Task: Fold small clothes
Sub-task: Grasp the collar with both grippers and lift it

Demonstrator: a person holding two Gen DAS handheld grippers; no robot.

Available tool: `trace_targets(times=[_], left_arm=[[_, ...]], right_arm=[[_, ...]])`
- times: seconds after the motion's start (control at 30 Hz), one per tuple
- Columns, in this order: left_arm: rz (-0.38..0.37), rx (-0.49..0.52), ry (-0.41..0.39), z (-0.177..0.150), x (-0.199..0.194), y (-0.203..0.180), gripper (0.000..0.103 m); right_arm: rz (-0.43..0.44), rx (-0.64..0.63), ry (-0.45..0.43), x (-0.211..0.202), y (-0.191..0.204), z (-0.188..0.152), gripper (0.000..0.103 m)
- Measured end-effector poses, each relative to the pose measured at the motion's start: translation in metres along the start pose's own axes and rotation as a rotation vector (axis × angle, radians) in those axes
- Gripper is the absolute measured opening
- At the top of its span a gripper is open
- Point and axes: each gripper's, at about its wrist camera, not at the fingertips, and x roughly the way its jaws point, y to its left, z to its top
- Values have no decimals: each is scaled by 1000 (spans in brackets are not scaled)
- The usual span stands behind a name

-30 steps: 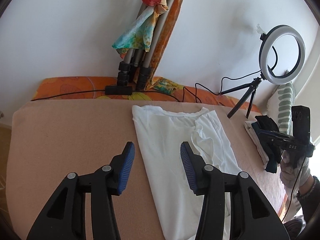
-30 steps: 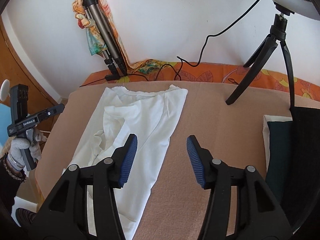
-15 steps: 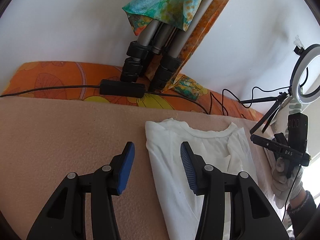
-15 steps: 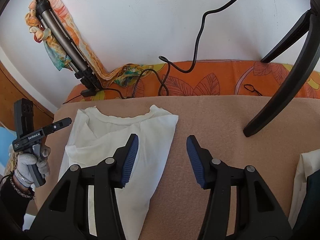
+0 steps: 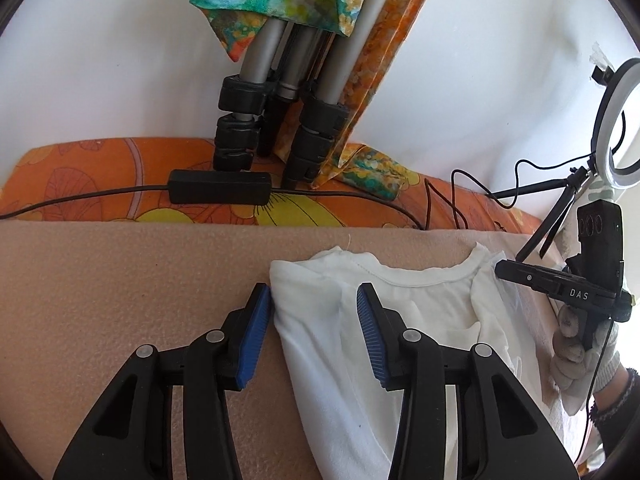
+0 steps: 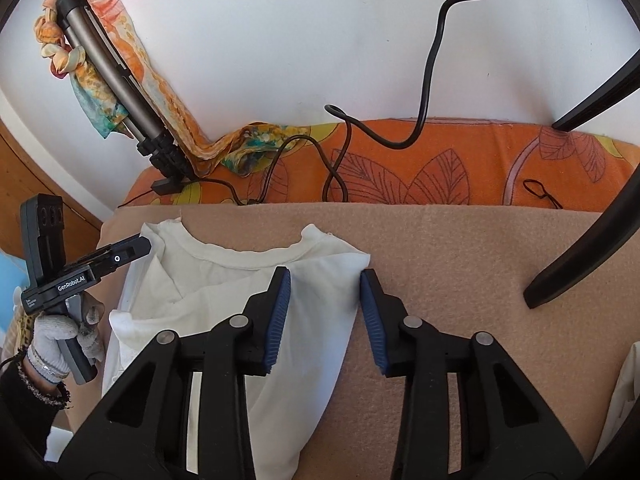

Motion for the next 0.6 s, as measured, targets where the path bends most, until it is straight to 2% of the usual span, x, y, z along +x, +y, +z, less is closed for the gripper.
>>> trace_targets(times=[0.03,0.1,0.3,0.6], left_arm=[[12,19,5,0,2,-3,25],[37,48,10,-1,8,-10,10],[24,53,-15,-1,6,-15,5],[-39,51,-87,2,-33,-29,5]], right_arm=[[-7,-6,-1,1,2,0,18],[-23,-26,-4,0,5,0,11],[-25,-50,-30,-12,13,2,5],[7,-76,-82,-55,31,1,4]])
